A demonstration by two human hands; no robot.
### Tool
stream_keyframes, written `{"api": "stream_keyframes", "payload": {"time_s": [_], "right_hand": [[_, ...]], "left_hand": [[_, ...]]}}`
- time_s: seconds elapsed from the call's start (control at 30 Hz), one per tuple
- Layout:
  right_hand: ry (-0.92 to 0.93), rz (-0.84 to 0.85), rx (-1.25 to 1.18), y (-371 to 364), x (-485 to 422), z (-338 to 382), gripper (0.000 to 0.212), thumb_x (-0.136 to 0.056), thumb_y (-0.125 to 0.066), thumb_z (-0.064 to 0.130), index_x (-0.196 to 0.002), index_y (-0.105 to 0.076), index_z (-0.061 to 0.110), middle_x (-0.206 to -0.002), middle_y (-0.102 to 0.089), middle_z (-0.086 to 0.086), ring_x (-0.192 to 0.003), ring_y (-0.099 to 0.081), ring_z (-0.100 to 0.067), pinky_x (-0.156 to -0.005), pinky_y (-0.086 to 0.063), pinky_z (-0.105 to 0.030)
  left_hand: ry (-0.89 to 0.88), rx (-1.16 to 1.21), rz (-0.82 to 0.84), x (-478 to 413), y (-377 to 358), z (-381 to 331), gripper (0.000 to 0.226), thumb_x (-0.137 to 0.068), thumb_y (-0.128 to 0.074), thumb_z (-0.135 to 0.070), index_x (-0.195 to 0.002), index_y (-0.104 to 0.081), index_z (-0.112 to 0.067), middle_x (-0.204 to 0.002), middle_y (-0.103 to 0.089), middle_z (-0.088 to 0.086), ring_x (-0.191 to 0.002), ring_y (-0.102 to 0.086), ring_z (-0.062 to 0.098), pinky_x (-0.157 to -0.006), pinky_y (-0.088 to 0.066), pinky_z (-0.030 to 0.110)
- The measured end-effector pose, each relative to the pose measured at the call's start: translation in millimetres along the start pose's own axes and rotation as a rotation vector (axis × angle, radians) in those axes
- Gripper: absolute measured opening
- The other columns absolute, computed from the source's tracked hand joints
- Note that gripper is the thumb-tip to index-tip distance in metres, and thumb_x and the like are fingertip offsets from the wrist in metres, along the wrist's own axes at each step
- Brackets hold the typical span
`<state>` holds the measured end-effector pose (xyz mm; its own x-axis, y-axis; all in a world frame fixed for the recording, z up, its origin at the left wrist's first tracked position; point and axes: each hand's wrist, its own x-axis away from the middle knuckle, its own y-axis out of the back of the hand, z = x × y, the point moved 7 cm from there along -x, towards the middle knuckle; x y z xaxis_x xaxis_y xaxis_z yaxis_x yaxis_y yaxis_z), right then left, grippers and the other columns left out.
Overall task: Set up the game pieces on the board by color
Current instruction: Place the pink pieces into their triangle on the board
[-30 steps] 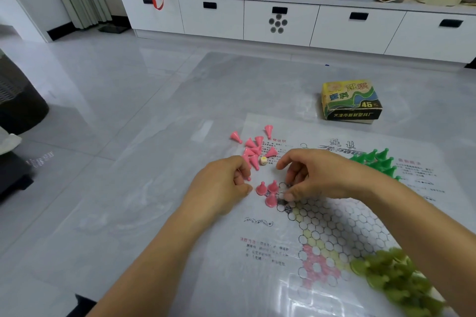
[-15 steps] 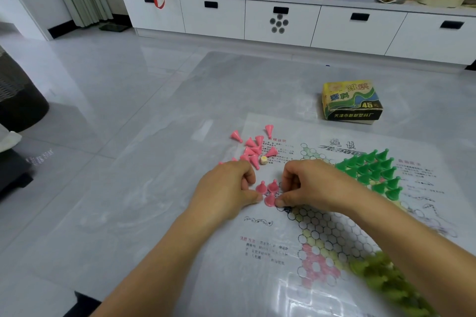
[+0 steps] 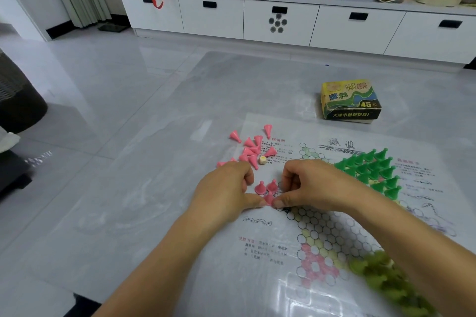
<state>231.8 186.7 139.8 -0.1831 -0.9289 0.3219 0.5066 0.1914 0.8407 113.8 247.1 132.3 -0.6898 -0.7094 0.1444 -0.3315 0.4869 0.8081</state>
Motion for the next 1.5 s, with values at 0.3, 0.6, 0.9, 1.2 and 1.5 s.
{"api": "stream_keyframes", "payload": {"time_s": [0.3,0.6,0.9,1.2,1.5], "right_hand": [[0.138,-0.322,0.028,21.9,-27.3,6.5,0.026,-0.088,-0.053,0.021,-0.114,-0.056,0.021,-0.101,-0.050,0.002,-0.088,-0.052,-0.014,-0.081,-0.045,-0.030],[0.093,-0.363,0.091,27.5,-29.1,-4.7,0.016,-0.088,-0.055,0.024,-0.098,-0.060,0.012,-0.101,-0.058,-0.005,-0.091,-0.055,-0.021,-0.081,-0.045,-0.032],[0.099,-0.292,-0.412,17.3,0.7,-24.8,0.010,-0.082,-0.065,0.020,-0.082,-0.067,0.030,-0.090,-0.064,0.009,-0.079,-0.059,-0.008,-0.071,-0.046,-0.018],[0.101,-0.250,-0.235,15.9,3.9,-26.0,0.007,-0.077,-0.070,0.018,-0.081,-0.068,0.024,-0.090,-0.064,0.010,-0.081,-0.057,-0.001,-0.068,-0.043,-0.005],[0.127,-0.231,-0.205,10.4,0.5,-17.4,0.008,-0.077,-0.071,0.018,-0.085,-0.068,0.019,-0.083,-0.060,0.010,-0.071,-0.054,-0.001,-0.065,-0.044,-0.013]], "left_hand": [[0.057,0.156,-0.182,-5.2,28.1,24.0,0.014,-0.076,-0.070,-0.025,-0.078,-0.058,-0.019,-0.067,-0.057,-0.006,-0.066,-0.051,0.015,-0.067,-0.045,0.032],[0.070,-0.071,-0.263,-5.9,35.4,28.3,0.019,-0.081,-0.063,-0.028,-0.093,-0.052,-0.018,-0.092,-0.061,0.001,-0.087,-0.054,0.022,-0.067,-0.035,0.029],[0.091,-0.143,-0.236,-7.7,30.3,29.3,0.026,-0.084,-0.058,-0.024,-0.106,-0.047,-0.019,-0.100,-0.060,0.004,-0.092,-0.054,0.026,-0.071,-0.038,0.033],[0.081,-0.162,-0.244,-10.0,30.1,30.7,0.017,-0.087,-0.053,-0.026,-0.101,-0.052,-0.017,-0.098,-0.060,0.004,-0.094,-0.054,0.026,-0.070,-0.035,0.030],[0.082,-0.171,-0.241,-11.2,29.6,34.9,0.011,-0.088,-0.053,-0.026,-0.094,-0.051,-0.017,-0.090,-0.061,0.004,-0.087,-0.054,0.026,-0.066,-0.033,0.030]]}}
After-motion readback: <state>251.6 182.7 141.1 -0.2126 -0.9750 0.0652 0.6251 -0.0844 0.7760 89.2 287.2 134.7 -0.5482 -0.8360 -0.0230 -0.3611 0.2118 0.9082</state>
